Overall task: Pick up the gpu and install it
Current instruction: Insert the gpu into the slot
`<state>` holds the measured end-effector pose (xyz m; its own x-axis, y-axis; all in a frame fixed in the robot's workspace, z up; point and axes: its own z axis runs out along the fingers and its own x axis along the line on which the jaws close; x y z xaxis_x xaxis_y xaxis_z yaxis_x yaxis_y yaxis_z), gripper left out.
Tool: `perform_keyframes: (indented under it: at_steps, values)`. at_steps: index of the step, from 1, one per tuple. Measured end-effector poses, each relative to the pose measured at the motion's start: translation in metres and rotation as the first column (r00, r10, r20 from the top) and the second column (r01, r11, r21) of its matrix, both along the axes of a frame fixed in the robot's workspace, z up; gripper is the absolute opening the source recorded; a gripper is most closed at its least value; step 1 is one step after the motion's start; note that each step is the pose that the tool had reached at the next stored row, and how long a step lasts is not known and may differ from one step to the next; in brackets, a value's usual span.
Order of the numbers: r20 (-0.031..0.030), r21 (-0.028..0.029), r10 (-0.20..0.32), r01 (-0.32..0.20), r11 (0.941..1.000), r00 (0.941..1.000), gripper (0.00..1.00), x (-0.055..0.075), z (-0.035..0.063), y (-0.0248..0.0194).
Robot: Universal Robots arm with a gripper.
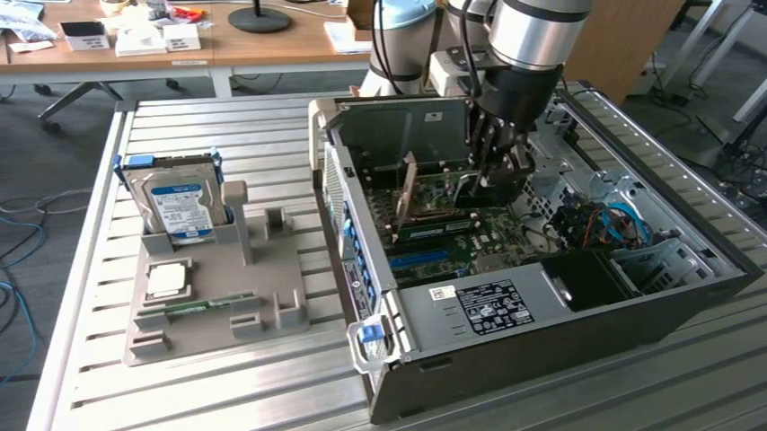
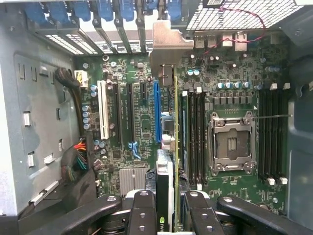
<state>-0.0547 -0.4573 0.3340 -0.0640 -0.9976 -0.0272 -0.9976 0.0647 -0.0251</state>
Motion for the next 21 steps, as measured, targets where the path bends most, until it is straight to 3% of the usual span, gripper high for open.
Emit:
perform_keyframes:
  at_steps: [17,21]
  values:
    - [0.0000,-0.0008,0.000,0.000,1.0000,1.0000,0.27,-0.0043,-0.0054,-0.0004]
    - [-0.0001,-0.0008,0.000,0.000,1.0000,1.0000,0.27,-0.0052,-0.0063,-0.0025]
